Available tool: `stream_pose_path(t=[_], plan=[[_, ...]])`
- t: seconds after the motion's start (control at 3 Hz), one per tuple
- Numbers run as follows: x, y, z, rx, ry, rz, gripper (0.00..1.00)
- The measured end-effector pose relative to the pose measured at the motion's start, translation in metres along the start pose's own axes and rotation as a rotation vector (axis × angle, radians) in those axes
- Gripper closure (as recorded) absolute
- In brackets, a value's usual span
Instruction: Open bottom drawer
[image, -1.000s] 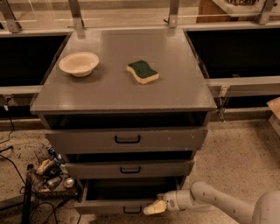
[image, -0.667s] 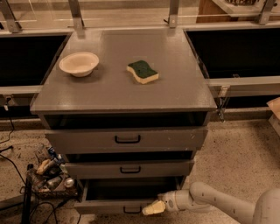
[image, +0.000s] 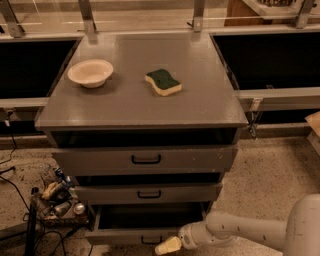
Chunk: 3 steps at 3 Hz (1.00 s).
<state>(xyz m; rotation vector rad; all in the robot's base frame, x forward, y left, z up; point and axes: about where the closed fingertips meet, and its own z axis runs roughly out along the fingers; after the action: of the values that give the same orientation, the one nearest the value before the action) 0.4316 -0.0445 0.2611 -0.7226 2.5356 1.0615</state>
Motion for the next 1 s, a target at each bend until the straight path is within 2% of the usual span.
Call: stream_pose_path(t=[0.67,1.0], plan=[[0.001,0.002,0.001,-0.009,-0.008,0.002,0.0],[-0.01,-0.01,0.003,0.011,-0.023,0.05,0.0]])
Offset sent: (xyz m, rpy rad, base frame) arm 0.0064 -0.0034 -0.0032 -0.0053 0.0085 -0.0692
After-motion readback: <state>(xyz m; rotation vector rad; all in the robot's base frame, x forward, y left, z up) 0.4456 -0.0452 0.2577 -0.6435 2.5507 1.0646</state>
